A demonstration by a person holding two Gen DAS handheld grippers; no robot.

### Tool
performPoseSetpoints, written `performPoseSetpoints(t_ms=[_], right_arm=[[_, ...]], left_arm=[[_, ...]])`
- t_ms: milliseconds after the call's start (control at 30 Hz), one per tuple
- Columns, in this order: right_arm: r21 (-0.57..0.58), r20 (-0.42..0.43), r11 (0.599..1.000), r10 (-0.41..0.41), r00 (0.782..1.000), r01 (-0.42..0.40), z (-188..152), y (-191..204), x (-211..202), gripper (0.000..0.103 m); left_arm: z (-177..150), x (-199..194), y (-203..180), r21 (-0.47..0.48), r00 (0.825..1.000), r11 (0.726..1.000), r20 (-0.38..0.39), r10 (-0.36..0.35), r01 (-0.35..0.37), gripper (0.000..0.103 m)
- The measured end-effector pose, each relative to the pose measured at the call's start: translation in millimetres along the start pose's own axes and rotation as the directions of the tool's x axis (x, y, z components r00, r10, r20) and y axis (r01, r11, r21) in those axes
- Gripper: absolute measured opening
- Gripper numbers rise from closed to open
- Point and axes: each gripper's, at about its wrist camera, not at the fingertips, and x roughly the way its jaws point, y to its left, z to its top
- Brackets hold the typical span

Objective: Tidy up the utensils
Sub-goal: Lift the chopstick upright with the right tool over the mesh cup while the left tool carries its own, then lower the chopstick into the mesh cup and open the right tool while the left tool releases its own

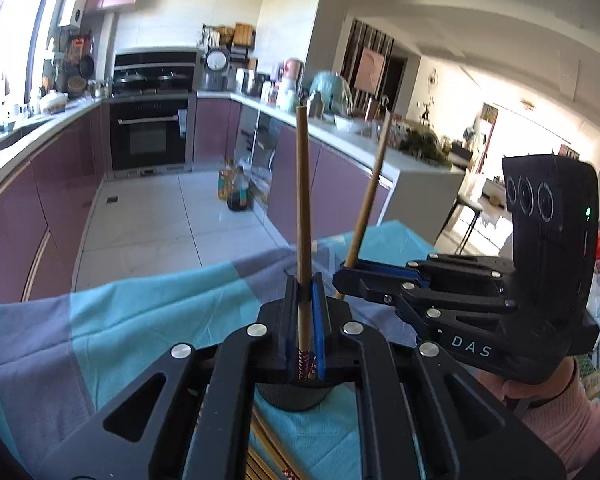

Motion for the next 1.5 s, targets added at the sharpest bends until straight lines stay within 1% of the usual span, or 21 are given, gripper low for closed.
performPoseSetpoints(t_ms=[67, 133, 267, 367, 467, 600, 667, 700, 733, 767, 867, 900, 933, 1033, 1133, 1167, 1200, 1300, 1367, 1433, 1500], right_arm=[[0.0, -0.037, 1.0, -0.003, 0.999, 0.003, -1.5, -0.1, 7.5, 0.006], [0.006, -0.068, 1.0, -0.005, 0.998, 0.006, -4.2, -1.6, 15.2, 0.006], [0.024, -0.103, 1.0, -0.003, 0.995, 0.005, -9.7, -3.7, 26.8, 0.006], [0.037, -0.113, 0.999, -0.004, 0.994, 0.008, -7.5, -4.5, 32.5, 0.006], [0.052, -0.116, 0.999, -0.006, 0.993, 0.012, -5.3, -5.5, 37.2, 0.006], [0.08, -0.111, 0.997, -0.002, 0.994, 0.011, -3.7, -7.7, 41.2, 0.01], [0.091, -0.103, 0.996, -0.003, 0.995, 0.012, -4.2, -10.2, 40.3, 0.011], [0.095, -0.096, 0.995, -0.002, 0.995, 0.011, -4.5, -11.3, 39.0, 0.011], [0.098, -0.085, 0.995, -0.004, 0.996, 0.012, -5.2, -11.3, 36.0, 0.014], [0.098, -0.074, 0.995, -0.01, 0.997, 0.017, -5.9, -11.3, 33.1, 0.018], [0.084, -0.034, 0.996, -0.013, 0.999, 0.016, -8.3, -7.9, 18.7, 0.025], [0.076, -0.016, 0.997, -0.006, 1.0, 0.007, -9.7, -4.7, 11.5, 0.027], [0.065, 0.003, 0.998, 0.008, 1.0, -0.008, -11.6, -0.6, 3.6, 0.031], [0.023, 0.041, 0.998, 0.051, 0.998, -0.052, -20.5, 14.1, -16.9, 0.039], [-0.03, 0.048, 0.995, 0.098, 0.994, -0.096, -35.5, 33.5, -30.8, 0.045], [-0.037, 0.037, 0.994, 0.108, 0.993, -0.107, -40.3, 39.1, -31.5, 0.046], [-0.047, 0.02, 0.992, 0.117, 0.993, -0.116, -46.5, 44.6, -30.6, 0.046], [-0.054, -0.05, 0.992, 0.111, 0.992, -0.114, -65.0, 56.9, -15.9, 0.046], [-0.028, -0.108, 0.993, 0.114, 0.988, -0.117, -78.4, 60.3, 1.0, 0.046], [-0.001, -0.167, 0.994, 0.106, 0.98, -0.108, -90.7, 60.9, 18.5, 0.046], [0.018, -0.204, 0.995, 0.103, 0.974, -0.102, -99.7, 61.7, 30.2, 0.046]], left_arm=[[-7.1, 13.2, 1.4, -0.002, 0.999, 1.0, -0.032, 0.012, -0.012, 0.008], [-17.6, 24.6, 10.5, -0.01, 0.998, 1.0, -0.056, 0.011, -0.011, 0.008], [-21.5, 29.4, 17.1, -0.022, 0.998, 1.0, -0.063, 0.015, -0.017, 0.008], [-21.5, 35.1, 21.7, -0.018, 0.997, 0.999, -0.07, 0.026, -0.027, 0.008], [-20.3, 41.7, 23.8, -0.032, 0.996, 0.999, -0.086, 0.018, -0.021, 0.008], [-24.8, 46.7, 36.5, -0.043, 0.996, 0.998, -0.084, 0.033, -0.036, 0.008], [-27.2, 41.4, 36.8, -0.045, 0.996, 0.997, -0.073, 0.054, -0.058, 0.008], [-26.3, 40.7, 39.8, -0.043, 0.996, 0.996, -0.06, 0.069, -0.072, 0.011], [-27.5, 34.4, 39.8, -0.042, 0.996, 0.996, -0.042, 0.081, -0.083, 0.016], [-28.7, 27.4, 41.2, -0.045, 0.995, 0.994, -0.025, 0.096, -0.097, 0.018], [-34.9, 0.8, 44.8, -0.039, 0.989, 0.989, 0.031, 0.144, -0.142, 0.024], [-37.2, -8.2, 47.5, -0.038, 0.986, 0.987, 0.047, 0.161, -0.159, 0.027], [-39.8, -17.7, 51.4, -0.035, 0.982, 0.984, 0.062, 0.178, -0.176, 0.032], [-53.5, -45.0, 59.6, -0.032, 0.973, 0.976, 0.083, 0.216, -0.214, 0.037], [-74.5, -59.0, 67.2, -0.016, 0.968, 0.97, 0.059, 0.244, -0.244, 0.039], [-83.3, -62.2, 70.6, -0.012, 0.967, 0.968, 0.045, 0.251, -0.251, 0.039], [-91.7, -62.4, 73.7, -0.01, 0.967, 0.968, 0.015, 0.253, -0.252, 0.039], [-118.2, -56.2, 82.0, -0.012, 0.968, 0.97, -0.058, 0.243, -0.244, 0.039], [-134.2, -49.2, 88.1, -0.023, 0.968, 0.973, -0.109, 0.227, -0.231, 0.039], [-151.0, -39.6, 93.2, -0.026, 0.963, 0.972, -0.15, 0.226, -0.232, 0.039], [-167.0, -34.4, 96.0, -0.026, 0.958, 0.974, -0.185, 0.217, -0.226, 0.039]])
